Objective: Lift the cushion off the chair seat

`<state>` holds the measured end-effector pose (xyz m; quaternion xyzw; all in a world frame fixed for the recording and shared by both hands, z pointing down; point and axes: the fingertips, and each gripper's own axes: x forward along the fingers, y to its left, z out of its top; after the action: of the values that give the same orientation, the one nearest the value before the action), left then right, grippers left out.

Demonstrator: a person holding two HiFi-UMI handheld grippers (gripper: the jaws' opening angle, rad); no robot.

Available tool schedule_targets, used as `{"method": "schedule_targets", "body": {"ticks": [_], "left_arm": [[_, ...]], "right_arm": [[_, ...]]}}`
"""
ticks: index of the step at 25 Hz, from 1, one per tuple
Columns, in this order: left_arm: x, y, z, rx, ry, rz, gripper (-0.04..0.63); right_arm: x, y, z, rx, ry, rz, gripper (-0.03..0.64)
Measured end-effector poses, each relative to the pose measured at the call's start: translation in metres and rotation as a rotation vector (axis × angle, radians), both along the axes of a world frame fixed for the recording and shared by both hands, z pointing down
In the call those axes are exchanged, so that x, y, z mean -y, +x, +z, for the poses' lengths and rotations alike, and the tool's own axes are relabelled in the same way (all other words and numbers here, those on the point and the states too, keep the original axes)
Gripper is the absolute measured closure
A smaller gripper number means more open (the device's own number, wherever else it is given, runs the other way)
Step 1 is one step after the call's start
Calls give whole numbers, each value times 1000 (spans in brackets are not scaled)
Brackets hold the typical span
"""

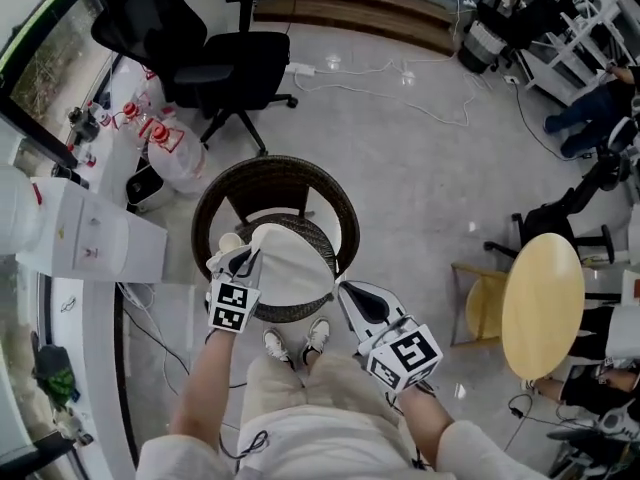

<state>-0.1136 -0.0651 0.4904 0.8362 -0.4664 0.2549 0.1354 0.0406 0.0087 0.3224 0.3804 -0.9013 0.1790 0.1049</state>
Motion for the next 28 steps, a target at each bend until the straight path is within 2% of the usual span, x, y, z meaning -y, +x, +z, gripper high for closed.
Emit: {"method": "schedule_targets", "body": {"ticks": [5,9,17,22,28], "left_arm": [[-3,-19,-51,-17,75,-62,558],[-2,-29,-95,-63,140,-115,557],[7,-67,-181,-109,279,-200,557],[10,-97,-239,-151,384,-256,557],[0,-139,-280,-156,461,-322,557]], "right_arm": [[-6,-3,-26,1,42,-18,615],[-3,-2,-44,5,80,-3,615],[18,-9,-85,-1,178,-4,615],[38,-11,-111,3,224,2,615],[59,-4,-134,31,258,31,615]]}}
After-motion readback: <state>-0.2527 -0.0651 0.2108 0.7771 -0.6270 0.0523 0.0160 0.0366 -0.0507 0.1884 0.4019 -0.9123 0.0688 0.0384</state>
